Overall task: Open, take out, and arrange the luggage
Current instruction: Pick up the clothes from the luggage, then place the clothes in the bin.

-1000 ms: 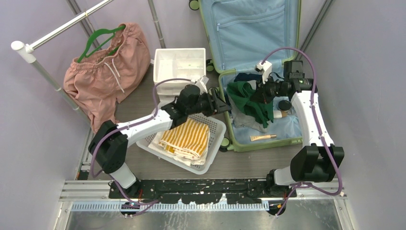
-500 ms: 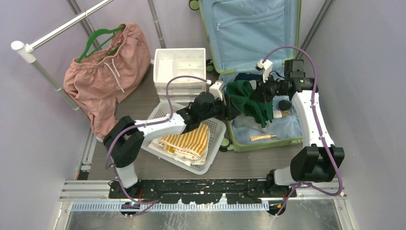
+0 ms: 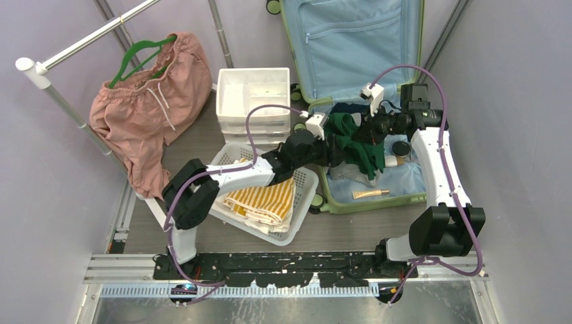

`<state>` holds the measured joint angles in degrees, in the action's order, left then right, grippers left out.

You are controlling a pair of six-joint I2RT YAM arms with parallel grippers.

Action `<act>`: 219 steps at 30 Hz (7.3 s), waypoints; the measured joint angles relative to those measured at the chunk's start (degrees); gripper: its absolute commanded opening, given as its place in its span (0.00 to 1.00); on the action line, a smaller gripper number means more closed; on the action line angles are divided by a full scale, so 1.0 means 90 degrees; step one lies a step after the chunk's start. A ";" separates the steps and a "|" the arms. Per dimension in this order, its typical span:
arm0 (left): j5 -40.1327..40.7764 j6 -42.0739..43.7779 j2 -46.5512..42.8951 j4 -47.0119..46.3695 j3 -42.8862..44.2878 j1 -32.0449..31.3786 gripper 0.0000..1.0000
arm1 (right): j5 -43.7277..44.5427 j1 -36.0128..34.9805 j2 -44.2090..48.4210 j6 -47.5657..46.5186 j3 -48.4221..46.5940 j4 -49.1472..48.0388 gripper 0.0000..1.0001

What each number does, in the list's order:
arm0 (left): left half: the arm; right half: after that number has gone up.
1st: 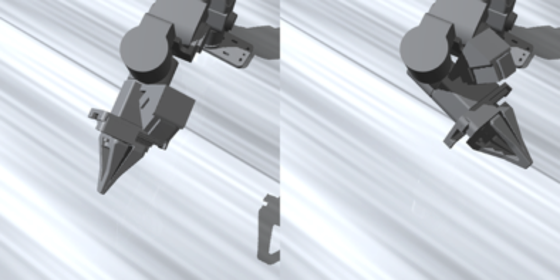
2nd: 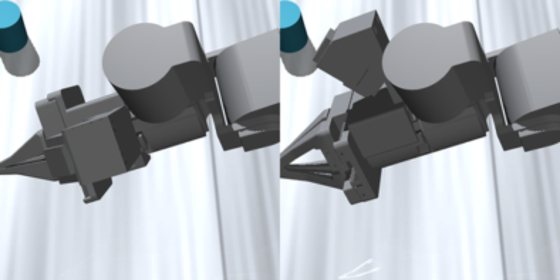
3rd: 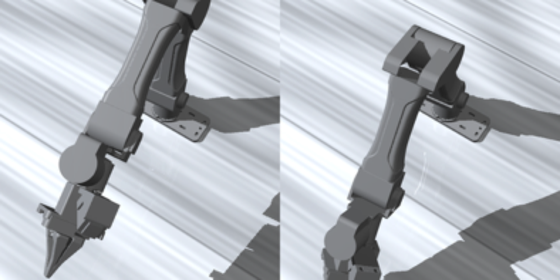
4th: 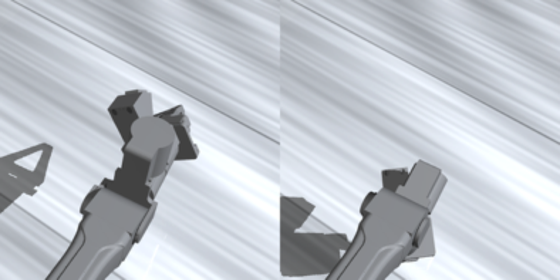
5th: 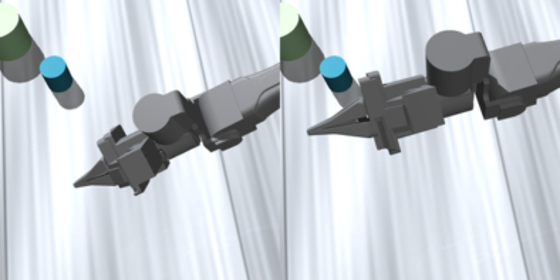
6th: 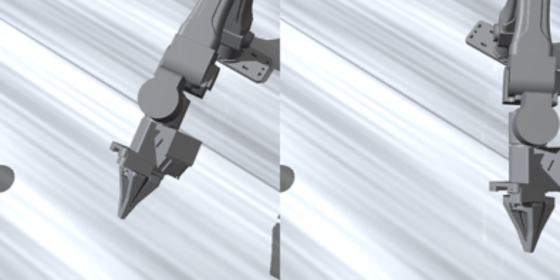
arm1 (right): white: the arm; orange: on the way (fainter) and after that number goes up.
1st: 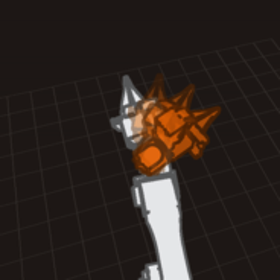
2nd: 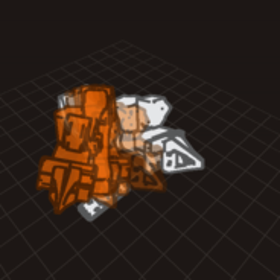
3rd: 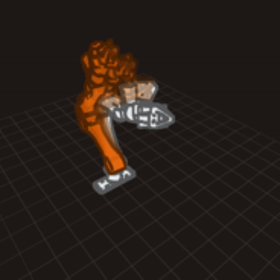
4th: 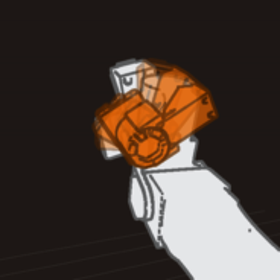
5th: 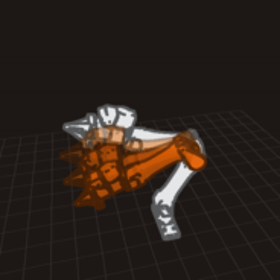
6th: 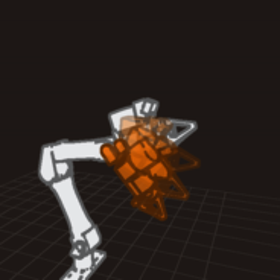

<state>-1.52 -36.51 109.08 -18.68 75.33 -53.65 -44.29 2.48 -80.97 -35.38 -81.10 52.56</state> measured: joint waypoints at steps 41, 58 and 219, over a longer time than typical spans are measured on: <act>-0.1137 -0.2021 -0.2052 0.0597 -0.1926 0.0136 0.00 | 0.0058 -0.1540 0.0801 -0.1741 0.1639 0.0612 0.69; -0.1644 -0.3237 -0.2147 -0.0182 -0.2210 0.0223 0.00 | 0.0750 -0.2079 0.0920 -0.0457 0.2042 -0.0636 0.78; -0.0697 -0.0355 -0.6496 0.4488 -0.3031 0.2968 0.89 | 0.1494 0.0032 -0.0347 0.0901 0.0882 -0.0126 0.86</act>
<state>-7.79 -39.70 50.61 21.71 48.05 -26.94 -30.85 2.76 -84.09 -27.27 -73.17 51.42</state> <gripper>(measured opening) 0.898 0.901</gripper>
